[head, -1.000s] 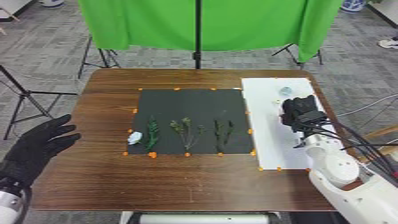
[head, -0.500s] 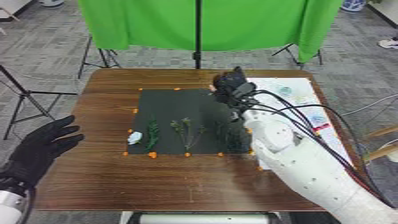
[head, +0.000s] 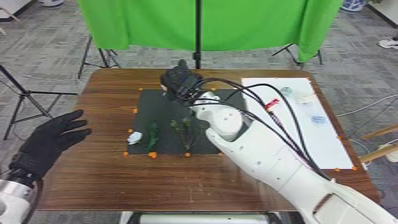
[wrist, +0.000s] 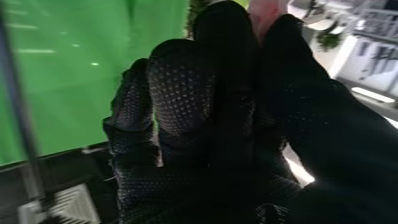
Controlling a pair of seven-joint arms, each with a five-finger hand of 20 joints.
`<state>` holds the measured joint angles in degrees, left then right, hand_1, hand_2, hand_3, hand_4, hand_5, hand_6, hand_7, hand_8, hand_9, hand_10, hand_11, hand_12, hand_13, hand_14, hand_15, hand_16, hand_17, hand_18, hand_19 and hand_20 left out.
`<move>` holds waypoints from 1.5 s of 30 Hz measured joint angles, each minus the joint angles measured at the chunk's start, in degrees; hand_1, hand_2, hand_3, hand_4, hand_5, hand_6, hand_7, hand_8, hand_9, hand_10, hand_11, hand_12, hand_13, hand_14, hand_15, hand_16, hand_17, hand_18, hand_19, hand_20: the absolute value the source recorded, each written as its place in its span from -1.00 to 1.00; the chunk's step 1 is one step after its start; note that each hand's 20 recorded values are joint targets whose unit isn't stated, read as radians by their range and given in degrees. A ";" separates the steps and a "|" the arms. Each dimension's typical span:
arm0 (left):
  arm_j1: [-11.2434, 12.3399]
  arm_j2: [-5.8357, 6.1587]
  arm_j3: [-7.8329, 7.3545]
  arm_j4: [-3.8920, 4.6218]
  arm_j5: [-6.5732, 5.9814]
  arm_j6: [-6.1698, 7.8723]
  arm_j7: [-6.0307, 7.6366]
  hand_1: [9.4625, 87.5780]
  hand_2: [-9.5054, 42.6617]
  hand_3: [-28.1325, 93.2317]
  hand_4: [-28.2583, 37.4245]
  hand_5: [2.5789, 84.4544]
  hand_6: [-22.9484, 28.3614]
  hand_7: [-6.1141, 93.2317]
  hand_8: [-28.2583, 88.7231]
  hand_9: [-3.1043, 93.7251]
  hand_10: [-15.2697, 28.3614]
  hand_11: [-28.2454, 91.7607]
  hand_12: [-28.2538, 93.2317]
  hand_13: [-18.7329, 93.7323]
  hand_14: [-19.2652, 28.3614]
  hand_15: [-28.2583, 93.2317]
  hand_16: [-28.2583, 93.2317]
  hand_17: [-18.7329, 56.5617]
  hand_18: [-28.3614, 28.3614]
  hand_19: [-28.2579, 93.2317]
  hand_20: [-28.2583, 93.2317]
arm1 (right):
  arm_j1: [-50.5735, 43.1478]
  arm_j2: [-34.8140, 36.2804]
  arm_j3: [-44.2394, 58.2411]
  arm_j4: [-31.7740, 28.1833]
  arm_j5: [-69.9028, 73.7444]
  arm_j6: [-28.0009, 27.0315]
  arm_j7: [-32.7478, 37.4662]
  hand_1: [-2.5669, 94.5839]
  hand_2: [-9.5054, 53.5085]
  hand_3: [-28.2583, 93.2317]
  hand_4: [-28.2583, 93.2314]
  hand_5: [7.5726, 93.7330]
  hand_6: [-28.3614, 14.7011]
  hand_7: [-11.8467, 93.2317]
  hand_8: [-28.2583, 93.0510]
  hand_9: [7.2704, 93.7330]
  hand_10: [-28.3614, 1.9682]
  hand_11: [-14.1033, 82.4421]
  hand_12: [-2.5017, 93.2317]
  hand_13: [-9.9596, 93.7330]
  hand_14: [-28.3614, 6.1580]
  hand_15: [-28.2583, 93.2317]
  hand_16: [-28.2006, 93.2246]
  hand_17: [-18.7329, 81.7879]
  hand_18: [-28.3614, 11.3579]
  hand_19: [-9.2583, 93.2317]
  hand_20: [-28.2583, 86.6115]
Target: Arrange flowers
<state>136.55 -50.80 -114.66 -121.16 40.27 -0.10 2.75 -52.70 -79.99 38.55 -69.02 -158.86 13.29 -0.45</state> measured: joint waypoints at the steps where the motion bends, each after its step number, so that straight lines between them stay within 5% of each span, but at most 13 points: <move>1: -0.21 0.25 0.13 0.03 0.00 0.00 0.02 -0.57 -0.69 0.61 -0.95 -0.22 0.09 -0.47 -0.68 -0.28 0.34 -0.11 -0.27 -0.16 0.53 0.04 -0.57 -0.68 0.82 0.33 -0.53 | 0.13 -1.04 0.25 1.07 -0.98 0.00 -0.91 0.03 -1.00 0.81 -1.00 0.50 0.40 0.13 -0.64 0.85 0.53 -0.34 0.07 0.60 0.34 0.56 -0.05 -0.10 -0.53 0.63 0.34; 29: -3.68 4.48 2.66 0.99 -0.22 -0.04 0.43 -0.57 -0.69 0.61 -0.95 -0.22 0.09 -0.47 -0.69 -0.28 0.34 -0.11 -0.27 -0.16 0.53 0.04 -0.57 -0.68 0.82 0.33 -0.53 | 0.32 -8.17 -0.83 6.08 -9.24 -0.84 0.24 -0.04 -1.00 0.80 -1.00 0.44 0.43 0.12 -0.62 0.80 0.53 -0.34 0.07 0.56 0.33 0.59 -0.03 -0.13 -0.53 0.62 0.35; 45: -6.95 4.50 3.59 1.77 0.09 -0.93 -1.05 -0.57 -0.69 0.61 -0.95 -0.22 0.09 -0.48 -0.68 -0.28 0.34 -0.11 -0.27 -0.16 0.53 0.04 -0.57 -0.67 0.81 0.32 -0.53 | 1.65 -8.52 -3.75 7.04 -8.87 -1.33 8.16 -0.18 -1.00 0.77 -1.00 0.39 0.38 0.08 -0.60 0.63 0.39 -0.02 -0.23 0.53 0.28 0.62 -0.04 -0.15 -0.57 0.62 0.37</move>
<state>129.60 -46.31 -111.07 -119.39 40.36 -1.03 1.70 -51.05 -88.52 34.80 -61.98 -167.72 11.96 7.72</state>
